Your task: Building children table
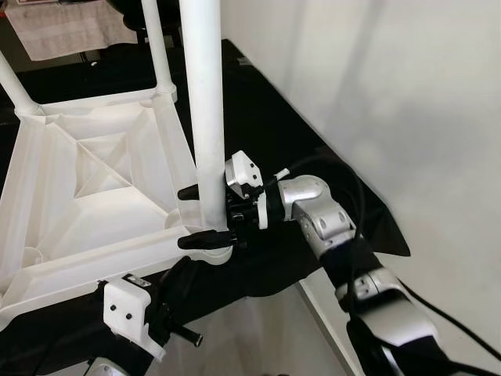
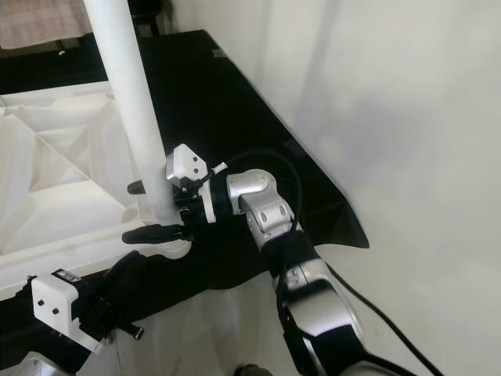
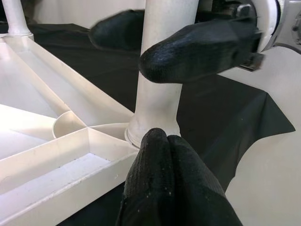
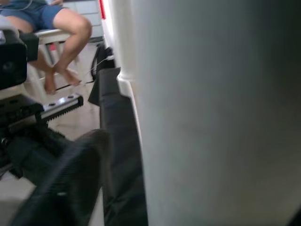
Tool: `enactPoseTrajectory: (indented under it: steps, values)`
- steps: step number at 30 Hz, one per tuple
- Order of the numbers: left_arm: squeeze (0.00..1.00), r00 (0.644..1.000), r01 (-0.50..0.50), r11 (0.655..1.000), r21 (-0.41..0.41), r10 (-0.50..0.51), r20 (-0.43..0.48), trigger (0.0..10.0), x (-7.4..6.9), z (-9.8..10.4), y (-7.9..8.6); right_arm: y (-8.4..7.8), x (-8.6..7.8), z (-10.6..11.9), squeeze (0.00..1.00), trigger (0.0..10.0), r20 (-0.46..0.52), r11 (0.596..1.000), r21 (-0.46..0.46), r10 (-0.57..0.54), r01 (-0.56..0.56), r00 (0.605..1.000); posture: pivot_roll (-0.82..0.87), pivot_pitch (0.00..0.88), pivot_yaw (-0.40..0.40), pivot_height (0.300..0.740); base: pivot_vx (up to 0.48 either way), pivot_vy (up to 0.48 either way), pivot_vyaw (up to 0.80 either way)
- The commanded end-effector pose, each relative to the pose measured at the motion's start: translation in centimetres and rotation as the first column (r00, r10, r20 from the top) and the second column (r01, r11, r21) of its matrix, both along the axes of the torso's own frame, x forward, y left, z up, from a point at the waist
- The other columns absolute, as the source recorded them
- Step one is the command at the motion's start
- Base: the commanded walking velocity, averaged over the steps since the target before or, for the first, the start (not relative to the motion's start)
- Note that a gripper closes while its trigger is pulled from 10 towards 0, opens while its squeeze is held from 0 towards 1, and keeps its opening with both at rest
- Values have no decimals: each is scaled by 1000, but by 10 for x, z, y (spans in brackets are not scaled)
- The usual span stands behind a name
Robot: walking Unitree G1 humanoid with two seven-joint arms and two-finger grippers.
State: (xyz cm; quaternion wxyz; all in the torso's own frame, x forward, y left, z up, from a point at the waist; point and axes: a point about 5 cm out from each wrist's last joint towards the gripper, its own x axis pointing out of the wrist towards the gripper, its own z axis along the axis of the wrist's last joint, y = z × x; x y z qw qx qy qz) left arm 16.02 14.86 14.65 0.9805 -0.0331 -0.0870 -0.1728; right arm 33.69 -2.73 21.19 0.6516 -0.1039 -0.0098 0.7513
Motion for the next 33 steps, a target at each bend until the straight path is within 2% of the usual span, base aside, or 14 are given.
enactPoseTrajectory:
  steps: [1,13,16,18,22,23,24,25,26,27,28,30,31,33]
  values:
    - [0,1000,1,1000,7,-1,-14,10000,-2,-1,-1,4,-1,-2,0,0,-4,999,-19,37,-37,999,-72,162,-71,740,0,0,0]
    - [0,1000,1,1000,5,-1,-15,10000,-2,-1,-2,-7,4,-3,0,0,-6,998,5,63,-63,998,-77,158,-71,740,0,0,0]
    - [0,1000,3,1000,3,-3,-15,10000,-2,-2,-2,-27,10,-2,0,0,47,994,59,-96,93,994,-88,155,-70,740,0,0,0]
    - [0,1000,3,1000,3,-3,-15,10000,-2,-2,-2,-27,10,-2,0,0,47,994,59,-96,93,994,-88,155,-70,740,0,0,0]
    - [0,1000,3,1000,3,-3,-14,10000,-2,-2,-2,-36,9,-7,0,0,33,962,104,-256,251,966,-87,156,-84,740,0,0,0]
    - [0,1000,2,1000,5,-2,-13,10000,-2,-2,-1,-34,9,-14,0,0,23,851,156,-511,502,859,-79,156,-88,740,0,0,0]
    - [0,1000,2,1000,5,-2,-13,10000,-2,-2,-1,-34,9,-14,0,0,23,851,156,-511,502,859,-79,156,-88,740,0,0,0]
    - [0,1000,0,1000,7,1,-12,10000,-1,-1,0,-34,-2,-30,0,0,-83,671,142,-724,727,685,-72,162,-81,740,0,0,0]
    - [0,1000,-2,1000,10,2,-10,10000,-1,-1,1,-35,-18,-40,0,0,-104,550,118,-822,827,561,-70,170,-70,740,0,0,0]
    - [0,1000,-2,1000,10,2,-10,10000,-1,-1,1,-35,-18,-40,0,0,-104,550,118,-822,827,561,-70,170,-70,740,0,0,0]
    - [0,1000,-3,1000,12,4,-10,10000,0,-1,2,-37,-23,-44,0,0,-122,483,100,-862,870,492,-80,158,-67,740,0,0,0]
    - [0,1000,-4,1000,13,4,-10,10000,0,-1,3,-38,-23,-44,0,0,-116,484,96,-862,870,492,-79,156,-70,740,0,0,0]
    - [0,1000,-3,1000,14,3,-11,10000,1,-2,2,-38,-20,-42,0,0,-94,513,99,-848,852,522,-72,155,-81,740,0,0,0]
    - [0,1000,-2,1000,14,2,-10,10000,1,-2,2,-38,-17,-40,0,0,-84,526,97,-841,845,534,-72,155,-81,740,0,0,0]
